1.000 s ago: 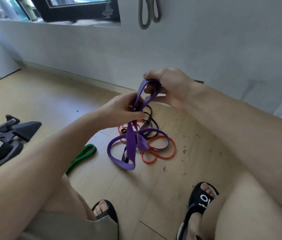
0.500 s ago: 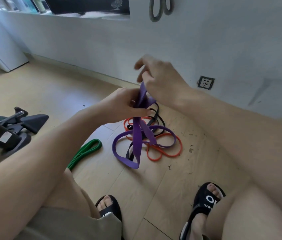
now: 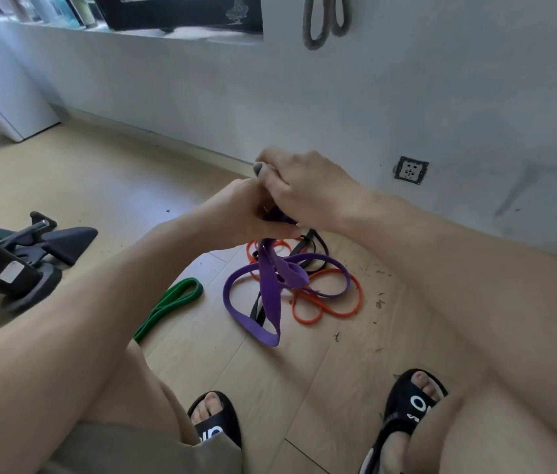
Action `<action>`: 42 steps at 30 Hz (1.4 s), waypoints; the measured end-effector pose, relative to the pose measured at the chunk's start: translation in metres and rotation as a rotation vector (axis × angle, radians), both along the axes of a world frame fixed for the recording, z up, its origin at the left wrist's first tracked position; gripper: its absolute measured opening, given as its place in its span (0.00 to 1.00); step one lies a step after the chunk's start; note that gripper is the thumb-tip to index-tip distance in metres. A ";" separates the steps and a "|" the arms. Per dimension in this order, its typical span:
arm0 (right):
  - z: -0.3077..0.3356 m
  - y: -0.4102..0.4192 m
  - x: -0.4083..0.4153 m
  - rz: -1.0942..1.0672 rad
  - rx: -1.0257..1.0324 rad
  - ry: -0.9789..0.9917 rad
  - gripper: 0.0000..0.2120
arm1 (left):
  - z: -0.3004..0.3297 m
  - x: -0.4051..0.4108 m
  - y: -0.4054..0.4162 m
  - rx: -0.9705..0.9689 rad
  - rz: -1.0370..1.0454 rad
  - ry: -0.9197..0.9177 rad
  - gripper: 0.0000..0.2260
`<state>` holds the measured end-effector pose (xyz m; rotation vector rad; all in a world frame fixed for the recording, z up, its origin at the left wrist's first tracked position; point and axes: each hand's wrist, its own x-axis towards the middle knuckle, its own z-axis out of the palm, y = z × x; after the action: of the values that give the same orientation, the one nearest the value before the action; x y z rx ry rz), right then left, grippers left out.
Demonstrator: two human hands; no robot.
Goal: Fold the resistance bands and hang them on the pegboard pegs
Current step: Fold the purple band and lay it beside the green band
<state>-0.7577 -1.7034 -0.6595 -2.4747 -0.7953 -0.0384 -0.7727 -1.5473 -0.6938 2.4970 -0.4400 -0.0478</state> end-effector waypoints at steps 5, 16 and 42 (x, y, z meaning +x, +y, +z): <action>-0.011 -0.007 0.009 -0.007 0.013 0.239 0.21 | 0.004 -0.002 -0.001 -0.044 -0.025 -0.028 0.10; 0.028 -0.030 0.030 -0.340 0.862 0.392 0.12 | 0.002 0.002 -0.006 -0.323 -0.076 0.098 0.16; 0.010 -0.023 0.012 0.004 0.195 0.260 0.14 | 0.009 -0.008 -0.017 -0.398 -0.047 0.073 0.14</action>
<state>-0.7460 -1.7267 -0.6497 -2.2359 -0.6522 0.1945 -0.7806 -1.5645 -0.6848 2.0879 -0.4312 -0.0632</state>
